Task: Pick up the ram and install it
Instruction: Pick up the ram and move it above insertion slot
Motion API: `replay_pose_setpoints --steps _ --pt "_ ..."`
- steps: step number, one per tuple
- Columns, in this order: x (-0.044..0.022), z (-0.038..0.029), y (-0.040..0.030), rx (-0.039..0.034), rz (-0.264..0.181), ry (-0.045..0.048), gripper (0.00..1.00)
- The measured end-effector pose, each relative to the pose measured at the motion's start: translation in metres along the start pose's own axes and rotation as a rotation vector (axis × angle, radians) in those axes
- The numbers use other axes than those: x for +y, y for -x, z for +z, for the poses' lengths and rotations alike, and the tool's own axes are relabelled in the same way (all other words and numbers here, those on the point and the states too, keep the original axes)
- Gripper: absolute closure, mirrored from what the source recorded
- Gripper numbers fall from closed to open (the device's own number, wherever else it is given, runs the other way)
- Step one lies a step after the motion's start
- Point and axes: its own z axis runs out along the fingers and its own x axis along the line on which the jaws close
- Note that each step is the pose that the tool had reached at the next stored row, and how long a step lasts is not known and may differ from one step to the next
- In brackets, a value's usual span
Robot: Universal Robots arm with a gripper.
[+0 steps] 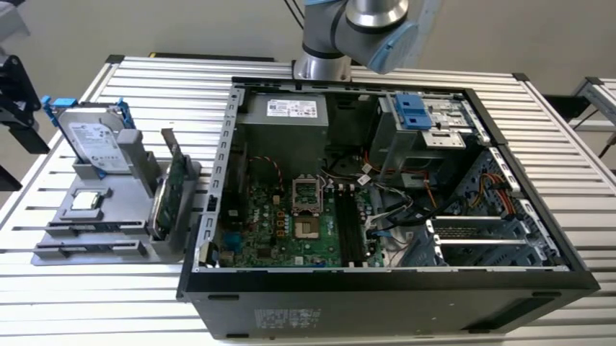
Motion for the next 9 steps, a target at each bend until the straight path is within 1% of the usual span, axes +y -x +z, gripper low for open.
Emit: replay_pose_setpoints --steps 9 --pt "0.0037 0.0046 -0.0002 0.0000 0.000 -0.0001 0.00"
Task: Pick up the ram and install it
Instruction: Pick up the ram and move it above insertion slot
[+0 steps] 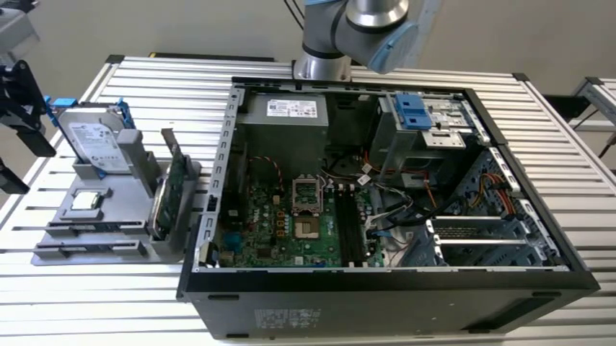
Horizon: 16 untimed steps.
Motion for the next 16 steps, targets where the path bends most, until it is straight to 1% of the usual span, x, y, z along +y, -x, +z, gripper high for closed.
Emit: replay_pose_setpoints --steps 16 --pt "0.0024 0.0061 -0.0001 -0.0001 0.000 0.0000 0.00"
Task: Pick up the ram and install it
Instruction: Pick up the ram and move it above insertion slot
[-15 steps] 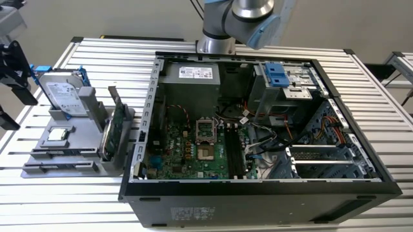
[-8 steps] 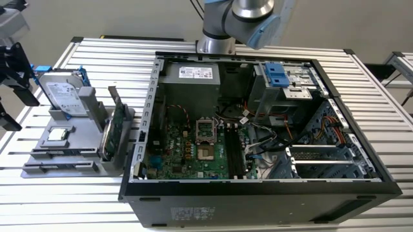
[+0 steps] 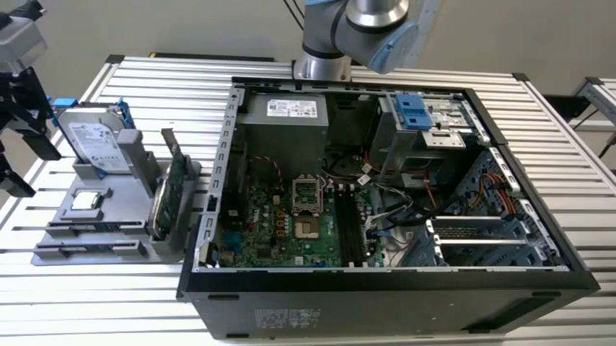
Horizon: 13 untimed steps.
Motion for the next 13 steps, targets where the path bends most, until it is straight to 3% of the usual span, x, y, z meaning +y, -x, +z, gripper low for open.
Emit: replay_pose_setpoints --steps 13 --pt "0.0004 0.0100 0.0000 -0.0014 0.000 0.0001 0.00"
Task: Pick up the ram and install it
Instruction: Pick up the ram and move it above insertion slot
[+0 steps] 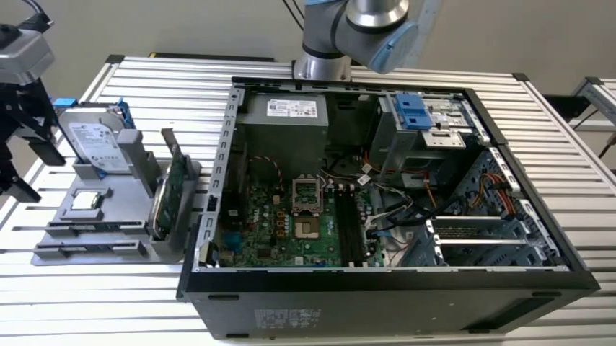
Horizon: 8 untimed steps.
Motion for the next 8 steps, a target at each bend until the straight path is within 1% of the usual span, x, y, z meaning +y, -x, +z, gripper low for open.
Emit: replay_pose_setpoints --steps 8 --pt "-0.0003 0.0073 0.0000 -0.0014 0.000 -0.0002 0.00"
